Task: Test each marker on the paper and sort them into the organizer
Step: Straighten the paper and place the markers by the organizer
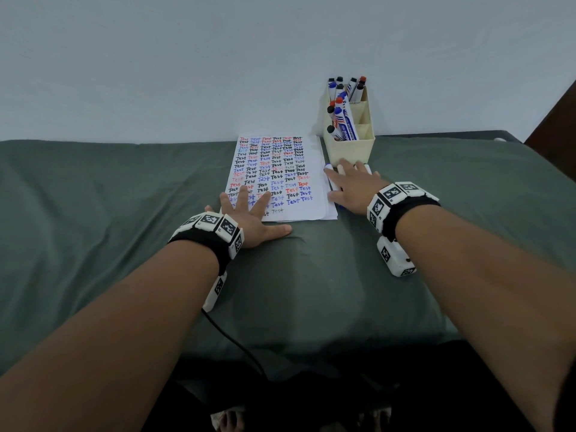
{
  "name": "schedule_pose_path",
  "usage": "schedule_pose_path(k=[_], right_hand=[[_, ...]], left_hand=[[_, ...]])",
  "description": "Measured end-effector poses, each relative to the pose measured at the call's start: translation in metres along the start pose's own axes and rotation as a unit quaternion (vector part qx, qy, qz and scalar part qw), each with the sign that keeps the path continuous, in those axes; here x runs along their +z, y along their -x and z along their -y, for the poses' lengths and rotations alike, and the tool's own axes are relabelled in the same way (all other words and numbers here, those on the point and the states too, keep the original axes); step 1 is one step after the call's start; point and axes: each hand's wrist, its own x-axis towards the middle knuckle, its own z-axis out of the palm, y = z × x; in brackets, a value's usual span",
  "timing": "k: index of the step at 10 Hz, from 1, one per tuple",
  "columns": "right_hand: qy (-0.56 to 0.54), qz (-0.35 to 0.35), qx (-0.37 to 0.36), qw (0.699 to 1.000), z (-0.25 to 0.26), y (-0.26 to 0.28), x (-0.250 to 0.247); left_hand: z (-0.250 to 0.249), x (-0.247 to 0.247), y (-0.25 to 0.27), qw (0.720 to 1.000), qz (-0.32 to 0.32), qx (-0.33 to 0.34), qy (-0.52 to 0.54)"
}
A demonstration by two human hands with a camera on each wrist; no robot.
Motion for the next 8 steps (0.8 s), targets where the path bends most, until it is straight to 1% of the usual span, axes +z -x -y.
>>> schedule_pose_path(k=[1,4,6,8], right_hand=[[0.021,0.019,-0.014,0.999,0.0017,-0.0011,0.0031],[-0.016,0.018,0.023,0.999,0.0040,0.0022,0.0021],[-0.034,0.004,0.052,0.998,0.0037,-0.0012,-0.0016],[-0.036,0.008,0.058,0.998,-0.0011,0.0007,-0.0010]], left_hand=[[0.0000,-0.0003,-0.0003,1.000,0.000,0.000,-0.001],[-0.0004,-0.0005,-0.0001,1.000,0.002,-0.001,-0.003],[-0.0014,-0.0008,0.0009,1.000,0.002,0.000,-0.001],[-0.0015,-0.0009,0.0011,1.000,-0.001,0.001,-0.002]])
